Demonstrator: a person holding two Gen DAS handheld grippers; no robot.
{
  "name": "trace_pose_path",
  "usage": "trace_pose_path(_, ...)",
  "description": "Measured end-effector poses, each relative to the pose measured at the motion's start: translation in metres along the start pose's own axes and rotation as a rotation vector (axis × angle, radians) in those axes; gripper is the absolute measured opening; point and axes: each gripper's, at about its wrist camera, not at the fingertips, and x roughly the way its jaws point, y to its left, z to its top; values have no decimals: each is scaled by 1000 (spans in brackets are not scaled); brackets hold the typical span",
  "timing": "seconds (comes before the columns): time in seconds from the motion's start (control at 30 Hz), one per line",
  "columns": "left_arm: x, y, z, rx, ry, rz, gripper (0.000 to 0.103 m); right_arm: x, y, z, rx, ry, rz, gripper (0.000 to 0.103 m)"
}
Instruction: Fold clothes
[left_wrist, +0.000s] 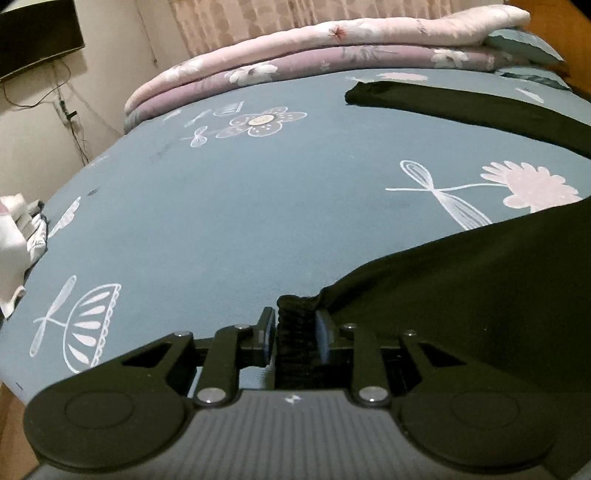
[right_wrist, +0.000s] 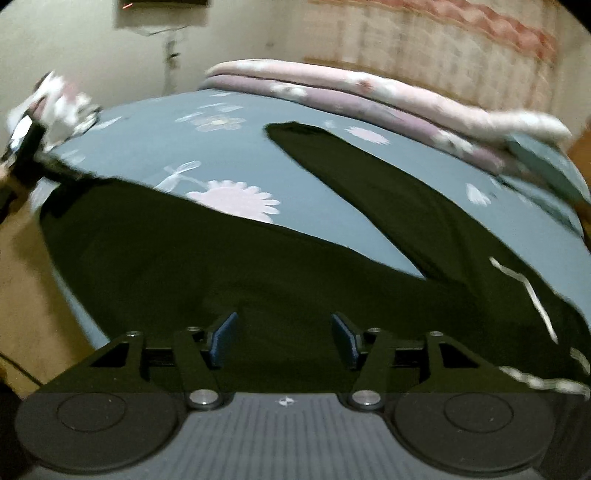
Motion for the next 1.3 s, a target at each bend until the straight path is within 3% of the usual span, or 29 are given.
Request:
trace_pose_path(0.1,-21,6,3,3,-12,32,47,-7,-17,-15,101,0,-73,71)
trace_pose_path(0.2,-46,4,10,34,-49,90,47,-14,-37,-33,208,5,-154,71)
trace_pose_path(0.27,-61,-4,18,50,-93,77,49,-18,-51,-46,279,7,-210,71)
trace_pose_path(0.33,-72,-21,29,48,-130,-3,52,-21,-65,-56,338,4,-263,71)
trace_pose_path(0.43,-76,-62,44,84,-158,-183,55,-15,-78,-64,352,1,-307,71)
trace_pose_path(0.6,-54,-154,54,203,-154,-475,57,1,-103,-87,398,39,-361,71)
trace_pose_path(0.67,-43,-184,55,258,-133,-526,57,5,-113,-101,414,100,-383,72)
trace_pose_path(0.73,-31,-203,57,286,-100,-551,57,-5,-115,-111,415,118,-398,80)
trace_pose_path(0.87,-18,-225,63,295,-18,-569,57,-20,-123,-109,436,181,-424,80)
trace_pose_path(0.97,-21,-240,82,277,-19,-593,57,-22,-136,-84,453,130,-420,81)
trace_pose_path(1.1,-26,-271,116,205,-22,-712,57,-6,-158,-45,455,46,-358,81)
trace_pose_path(1.17,-23,-289,130,195,-33,-761,57,6,-165,-31,437,28,-313,81)
trace_pose_path(1.3,-5,-321,152,130,22,-855,57,23,-177,-22,438,27,-244,81)
